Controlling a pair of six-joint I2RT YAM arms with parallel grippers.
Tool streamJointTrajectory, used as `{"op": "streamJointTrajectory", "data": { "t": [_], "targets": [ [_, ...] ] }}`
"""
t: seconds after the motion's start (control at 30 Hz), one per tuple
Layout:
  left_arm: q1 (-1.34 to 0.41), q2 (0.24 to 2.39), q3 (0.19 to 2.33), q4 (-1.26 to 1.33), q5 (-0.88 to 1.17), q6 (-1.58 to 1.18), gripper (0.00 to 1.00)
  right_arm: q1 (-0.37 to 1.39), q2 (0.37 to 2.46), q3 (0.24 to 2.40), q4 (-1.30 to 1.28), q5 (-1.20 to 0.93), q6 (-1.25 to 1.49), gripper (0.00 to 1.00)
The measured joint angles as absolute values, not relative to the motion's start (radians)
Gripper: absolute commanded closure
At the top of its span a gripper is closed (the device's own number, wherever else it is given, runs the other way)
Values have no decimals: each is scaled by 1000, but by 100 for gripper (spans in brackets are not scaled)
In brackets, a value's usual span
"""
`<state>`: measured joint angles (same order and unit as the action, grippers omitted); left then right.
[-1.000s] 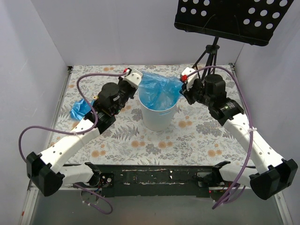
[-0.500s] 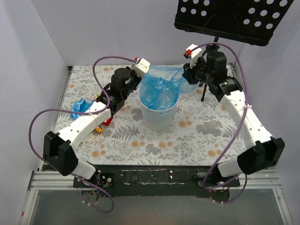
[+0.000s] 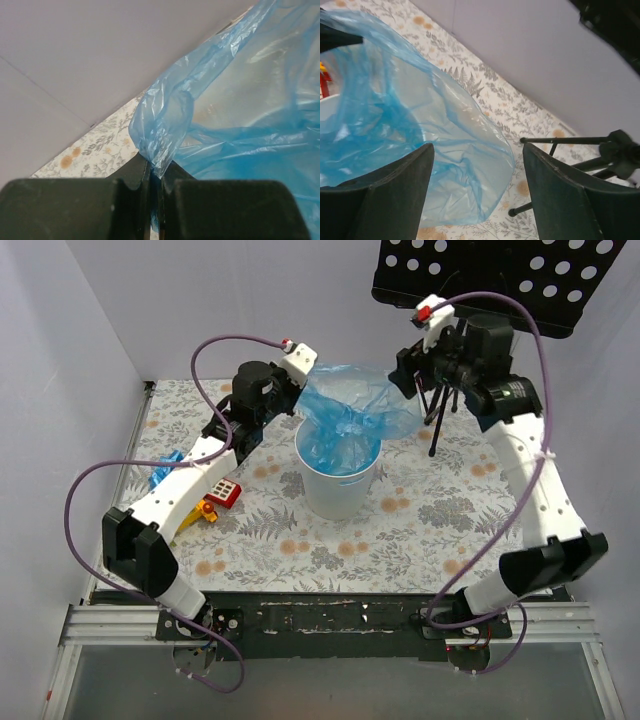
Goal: Put the trash bags into the trash bin
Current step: Place the trash bag in the trash bin.
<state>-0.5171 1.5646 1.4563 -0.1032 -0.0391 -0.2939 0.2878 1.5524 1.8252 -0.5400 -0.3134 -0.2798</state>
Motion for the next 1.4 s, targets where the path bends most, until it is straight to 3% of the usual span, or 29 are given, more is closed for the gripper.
{"op": "streamJointTrajectory", "data": {
  "t": [0.13,0.33,0.7,0.73,0.77,0.8,0.87,1.07,1.4],
  "targets": [
    [-520,1530,1508,-176,28,-348,100,288,1391,1800,-544,-398,-353,17],
    [-519,1505,1577,-249,66,-391,100,302,1166,1587,-561,-596,-575,17],
    [-514,1505,1687,-402,90,-414,100,419,1225,1390,-617,-607,-860,18],
    [-514,1505,1695,-414,89,-416,100,431,1228,1389,-620,-605,-871,20],
    [-514,1505,1702,-423,89,-416,100,442,1229,1388,-619,-602,-880,31],
    [-514,1505,1707,-429,89,-416,100,453,1227,1383,-611,-601,-892,59],
    [-514,1504,1712,-440,87,-416,100,480,1221,1360,-583,-579,-916,95],
    [-511,1467,1694,-532,83,-421,100,533,1183,1261,-554,-518,-960,99],
    [-501,1235,1505,-663,141,-459,100,720,939,1122,-662,-500,-986,99]
  ]
}}
